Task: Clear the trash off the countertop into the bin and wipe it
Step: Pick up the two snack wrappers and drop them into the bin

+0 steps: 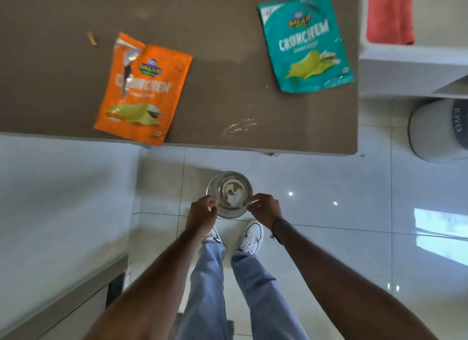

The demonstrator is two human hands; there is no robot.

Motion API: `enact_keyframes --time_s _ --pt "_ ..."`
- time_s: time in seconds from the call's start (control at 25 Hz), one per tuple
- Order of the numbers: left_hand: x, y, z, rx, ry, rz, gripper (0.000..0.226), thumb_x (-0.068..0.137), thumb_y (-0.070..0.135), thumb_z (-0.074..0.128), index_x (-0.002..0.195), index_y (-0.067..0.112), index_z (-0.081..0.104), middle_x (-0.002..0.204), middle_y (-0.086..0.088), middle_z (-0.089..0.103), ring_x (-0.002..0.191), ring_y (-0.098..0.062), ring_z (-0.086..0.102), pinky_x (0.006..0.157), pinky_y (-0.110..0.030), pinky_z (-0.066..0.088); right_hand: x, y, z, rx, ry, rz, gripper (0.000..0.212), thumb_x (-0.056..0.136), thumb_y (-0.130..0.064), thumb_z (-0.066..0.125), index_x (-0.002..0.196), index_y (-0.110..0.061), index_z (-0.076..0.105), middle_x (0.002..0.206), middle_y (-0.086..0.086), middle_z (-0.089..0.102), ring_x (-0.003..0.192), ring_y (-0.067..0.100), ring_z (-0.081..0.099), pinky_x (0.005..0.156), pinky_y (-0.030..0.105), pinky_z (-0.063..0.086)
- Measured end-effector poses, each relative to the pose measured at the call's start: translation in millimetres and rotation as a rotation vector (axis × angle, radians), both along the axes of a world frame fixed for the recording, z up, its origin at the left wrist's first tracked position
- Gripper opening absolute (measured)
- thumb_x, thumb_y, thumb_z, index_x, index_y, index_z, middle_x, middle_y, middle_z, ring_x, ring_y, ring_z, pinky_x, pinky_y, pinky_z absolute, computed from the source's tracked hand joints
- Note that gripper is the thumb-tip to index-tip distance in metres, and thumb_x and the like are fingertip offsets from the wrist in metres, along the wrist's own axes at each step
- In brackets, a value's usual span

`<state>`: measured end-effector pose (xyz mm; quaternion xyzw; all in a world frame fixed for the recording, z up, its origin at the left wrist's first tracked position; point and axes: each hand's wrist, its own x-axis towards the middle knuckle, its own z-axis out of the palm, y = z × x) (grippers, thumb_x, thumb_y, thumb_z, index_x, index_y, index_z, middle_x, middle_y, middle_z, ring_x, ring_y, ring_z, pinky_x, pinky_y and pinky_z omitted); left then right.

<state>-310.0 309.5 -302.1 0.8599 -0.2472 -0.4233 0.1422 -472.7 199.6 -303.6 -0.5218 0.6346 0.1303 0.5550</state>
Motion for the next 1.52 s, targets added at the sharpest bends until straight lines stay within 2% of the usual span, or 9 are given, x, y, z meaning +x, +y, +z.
enact_keyframes --time_s 0.28,0.48,0.6,0.72,0.84,1.0,1.2,1.32,1.52 --pt "24 -24 173 -0.243 -0.098 0.059 0.018 0.087 0.006 0.058 0.086 0.008 0.076 0.089 -0.008 0.081 0.084 -0.024 0.075 0.080 -0.040 0.062 54 -28 173 -0.183 -0.214 0.043 0.022 0.081 -0.012 0.060 0.076 -0.032 0.070 0.095 0.007 0.078 0.091 0.031 0.073 0.086 0.041 0.060" --pt "78 -42 238 -0.524 -0.404 0.072 0.007 0.077 0.015 0.059 0.071 0.013 0.062 0.063 -0.001 0.064 0.060 -0.021 0.058 0.056 -0.031 0.048 121 -39 220 -0.348 -0.327 0.098 0.021 0.081 -0.014 0.052 0.071 -0.004 0.068 0.074 0.023 0.072 0.074 0.044 0.069 0.071 0.055 0.059" --pt "130 -64 247 -0.542 -0.462 0.208 0.006 0.088 0.007 0.060 0.090 0.005 0.065 0.088 -0.015 0.067 0.083 -0.032 0.063 0.071 -0.041 0.054 163 -47 237 -0.409 -0.326 0.035 0.020 0.080 -0.020 0.054 0.076 -0.007 0.069 0.065 0.013 0.071 0.061 0.034 0.071 0.057 0.046 0.060" --pt "172 -86 243 -0.338 -0.446 0.134 0.033 0.088 0.007 0.065 0.118 -0.004 0.060 0.120 -0.026 0.062 0.116 -0.042 0.057 0.100 -0.050 0.048 198 -62 249 -0.448 -0.220 -0.063 0.031 0.077 -0.028 0.068 0.101 -0.008 0.069 0.084 0.005 0.065 0.087 0.033 0.067 0.068 0.029 0.045" --pt "197 -105 238 -0.281 -0.321 0.076 0.038 0.086 0.011 0.067 0.122 0.001 0.063 0.124 -0.022 0.067 0.119 -0.040 0.061 0.103 -0.048 0.050 226 -76 254 -0.255 -0.182 -0.166 0.042 0.077 -0.025 0.073 0.115 -0.011 0.064 0.101 0.009 0.066 0.096 0.029 0.067 0.073 0.031 0.050" --pt "207 -134 247 -0.357 0.125 0.236 0.035 0.087 -0.003 0.064 0.120 0.007 0.070 0.121 -0.018 0.075 0.113 -0.036 0.070 0.100 -0.047 0.056 232 -100 262 -0.060 -0.252 -0.236 0.009 0.081 -0.015 0.068 0.075 -0.012 0.062 0.054 0.005 0.054 0.038 0.017 0.043 0.038 0.019 0.034" --pt "191 -188 274 -0.400 0.583 0.275 0.029 0.092 0.002 0.065 0.114 0.020 0.073 0.118 -0.015 0.078 0.101 -0.032 0.076 0.092 -0.050 0.062 183 -166 294 -0.059 -0.322 -0.331 0.024 0.085 -0.028 0.076 0.079 -0.014 0.058 0.062 0.006 0.053 0.046 0.013 0.045 0.039 0.017 0.033" --pt "159 -233 286 -0.384 0.638 0.195 0.023 0.092 0.008 0.069 0.107 0.024 0.073 0.114 -0.010 0.079 0.106 -0.034 0.075 0.098 -0.052 0.060 135 -211 311 -0.093 -0.339 -0.386 0.021 0.080 -0.026 0.081 0.083 -0.021 0.061 0.075 -0.003 0.067 0.063 0.010 0.061 0.054 0.021 0.045" --pt "84 -299 280 -0.292 0.569 0.075 0.002 0.091 0.018 0.072 0.092 0.020 0.073 0.082 0.003 0.077 0.067 -0.013 0.075 0.065 -0.026 0.058 56 -281 306 -0.321 -0.232 -0.359 0.029 0.076 0.003 0.080 0.074 -0.015 0.058 0.071 0.009 0.066 0.056 0.019 0.063 0.045 0.023 0.049"
